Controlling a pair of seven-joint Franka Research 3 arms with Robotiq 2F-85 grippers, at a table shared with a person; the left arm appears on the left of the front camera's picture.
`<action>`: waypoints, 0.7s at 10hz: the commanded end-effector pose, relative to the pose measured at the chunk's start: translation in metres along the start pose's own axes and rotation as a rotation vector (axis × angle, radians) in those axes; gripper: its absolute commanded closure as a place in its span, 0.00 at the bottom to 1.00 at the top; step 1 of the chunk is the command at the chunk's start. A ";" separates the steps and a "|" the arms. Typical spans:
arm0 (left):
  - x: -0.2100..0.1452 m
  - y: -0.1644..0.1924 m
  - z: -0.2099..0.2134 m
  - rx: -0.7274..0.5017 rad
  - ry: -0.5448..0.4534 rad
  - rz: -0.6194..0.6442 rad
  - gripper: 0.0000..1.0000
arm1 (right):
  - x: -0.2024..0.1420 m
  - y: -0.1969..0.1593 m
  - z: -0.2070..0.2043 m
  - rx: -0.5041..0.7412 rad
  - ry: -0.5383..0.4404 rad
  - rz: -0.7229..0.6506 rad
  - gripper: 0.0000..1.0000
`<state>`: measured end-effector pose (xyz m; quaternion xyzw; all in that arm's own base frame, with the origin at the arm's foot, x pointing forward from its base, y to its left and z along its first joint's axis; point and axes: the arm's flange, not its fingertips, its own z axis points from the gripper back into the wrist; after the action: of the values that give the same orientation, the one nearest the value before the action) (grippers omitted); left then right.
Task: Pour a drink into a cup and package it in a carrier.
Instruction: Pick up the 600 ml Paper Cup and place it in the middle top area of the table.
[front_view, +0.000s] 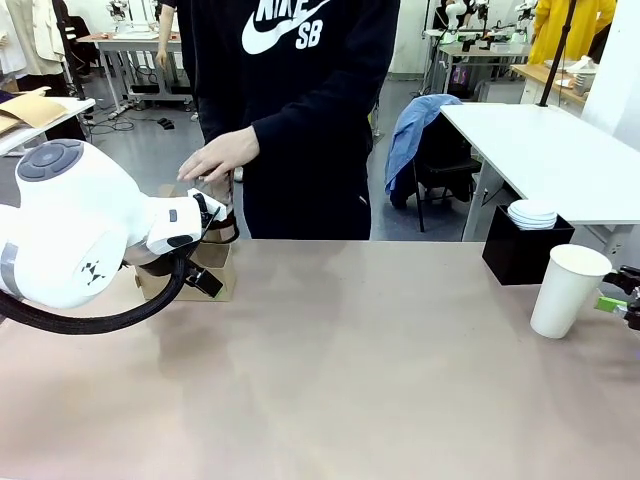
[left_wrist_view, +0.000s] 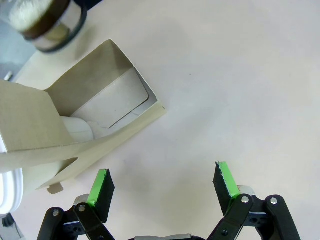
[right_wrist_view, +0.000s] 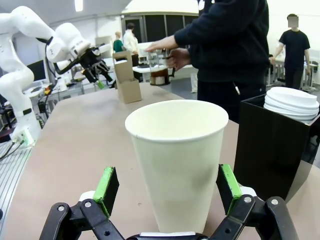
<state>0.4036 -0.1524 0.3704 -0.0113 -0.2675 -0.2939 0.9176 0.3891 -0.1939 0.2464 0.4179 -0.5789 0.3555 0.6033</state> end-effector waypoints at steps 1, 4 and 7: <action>0.000 0.000 0.000 -0.001 0.000 0.001 0.00 | -0.007 -0.006 -0.012 -0.014 -0.002 0.013 0.00; 0.000 0.000 0.000 -0.001 0.000 0.001 0.00 | -0.015 -0.011 -0.026 0.000 0.003 0.013 0.00; 0.000 0.000 0.000 -0.001 0.000 0.001 0.00 | -0.020 -0.020 -0.042 0.005 0.009 0.002 0.00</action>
<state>0.4036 -0.1524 0.3704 -0.0113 -0.2675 -0.2939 0.9176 0.4123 -0.1659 0.2276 0.4292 -0.5688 0.3570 0.6040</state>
